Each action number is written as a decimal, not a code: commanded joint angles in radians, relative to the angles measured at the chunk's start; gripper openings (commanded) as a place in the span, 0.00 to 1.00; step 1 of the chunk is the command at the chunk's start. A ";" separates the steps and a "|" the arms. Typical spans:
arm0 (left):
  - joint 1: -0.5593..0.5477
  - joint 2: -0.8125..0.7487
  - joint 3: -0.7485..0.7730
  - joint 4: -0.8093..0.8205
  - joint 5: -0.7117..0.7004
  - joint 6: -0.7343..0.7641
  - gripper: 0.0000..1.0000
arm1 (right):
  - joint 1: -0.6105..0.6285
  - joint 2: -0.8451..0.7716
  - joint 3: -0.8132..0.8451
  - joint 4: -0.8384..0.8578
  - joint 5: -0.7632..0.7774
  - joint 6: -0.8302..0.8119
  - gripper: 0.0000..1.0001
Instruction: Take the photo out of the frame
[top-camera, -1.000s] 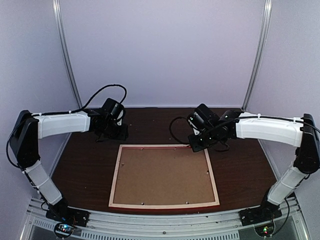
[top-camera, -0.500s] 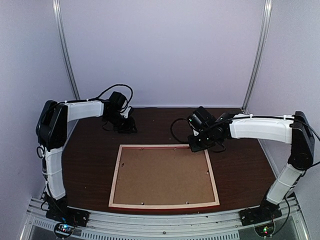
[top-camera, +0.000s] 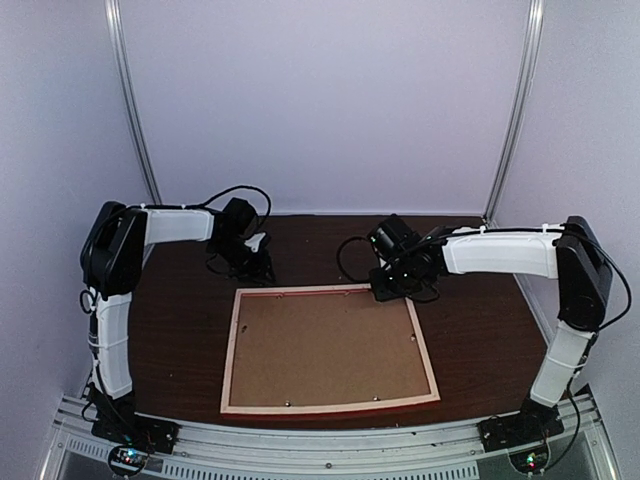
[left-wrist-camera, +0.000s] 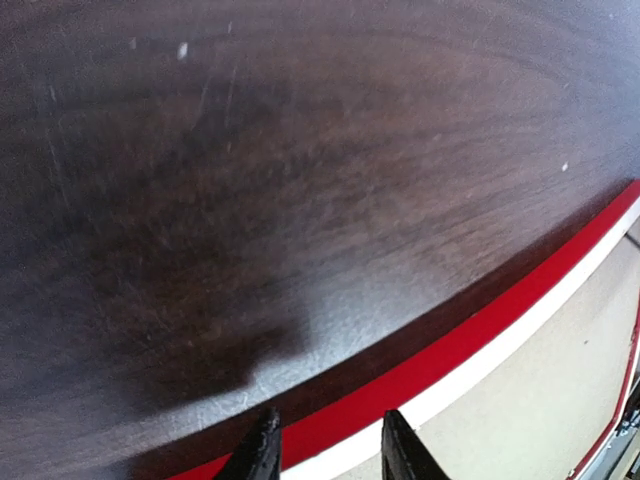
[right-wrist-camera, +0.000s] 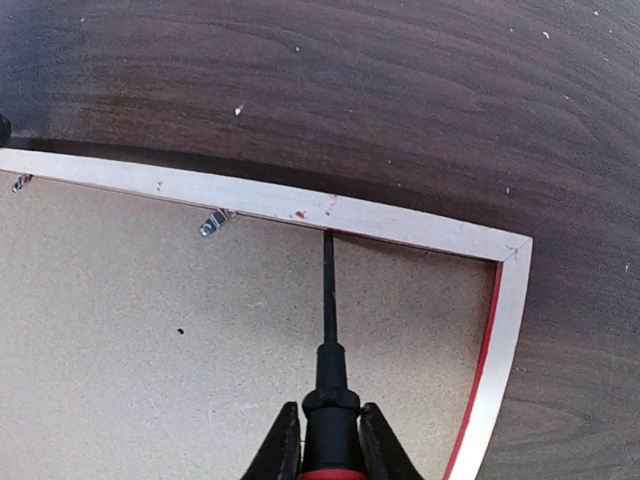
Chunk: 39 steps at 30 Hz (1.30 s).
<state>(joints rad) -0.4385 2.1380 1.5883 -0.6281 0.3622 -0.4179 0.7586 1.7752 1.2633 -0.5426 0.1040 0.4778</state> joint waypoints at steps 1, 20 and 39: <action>0.006 -0.013 -0.098 0.036 0.027 -0.013 0.34 | -0.019 0.060 0.049 0.046 -0.050 -0.013 0.00; 0.005 -0.269 -0.580 0.224 0.023 -0.096 0.32 | -0.021 0.290 0.323 0.009 -0.166 -0.113 0.00; -0.111 -0.491 -0.592 0.236 -0.163 -0.015 0.41 | -0.021 0.273 0.388 -0.054 -0.155 -0.196 0.00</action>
<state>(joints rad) -0.5446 1.6833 0.9188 -0.3923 0.2825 -0.4877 0.7345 2.0872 1.6436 -0.5205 -0.0742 0.3099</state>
